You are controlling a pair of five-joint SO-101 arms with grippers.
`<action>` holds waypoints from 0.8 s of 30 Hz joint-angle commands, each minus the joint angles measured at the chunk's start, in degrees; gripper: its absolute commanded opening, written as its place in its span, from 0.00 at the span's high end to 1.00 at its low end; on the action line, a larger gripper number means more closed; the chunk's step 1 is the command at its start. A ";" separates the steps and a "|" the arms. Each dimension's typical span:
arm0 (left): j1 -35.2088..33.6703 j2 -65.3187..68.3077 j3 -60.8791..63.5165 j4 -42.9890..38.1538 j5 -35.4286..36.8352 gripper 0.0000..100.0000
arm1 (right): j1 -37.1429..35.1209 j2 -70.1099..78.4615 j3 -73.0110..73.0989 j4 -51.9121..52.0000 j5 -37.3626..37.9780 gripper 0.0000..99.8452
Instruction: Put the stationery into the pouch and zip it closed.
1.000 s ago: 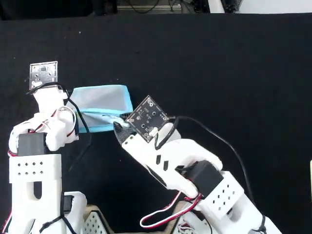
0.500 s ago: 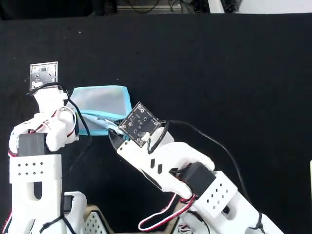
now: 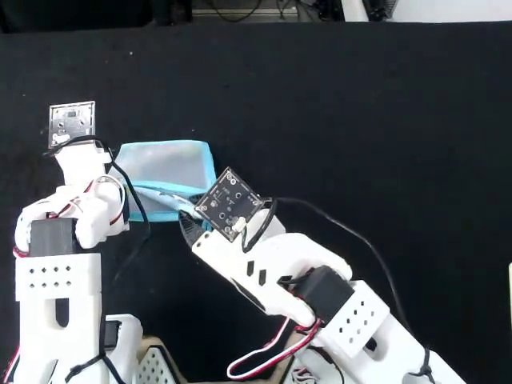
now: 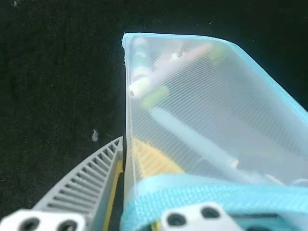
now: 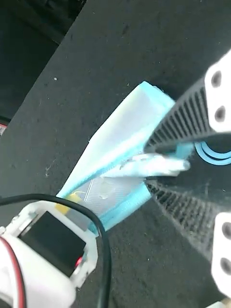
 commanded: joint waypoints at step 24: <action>-0.75 0.26 -0.13 -0.35 0.53 0.97 | -1.32 -0.75 -1.01 -0.79 0.62 0.73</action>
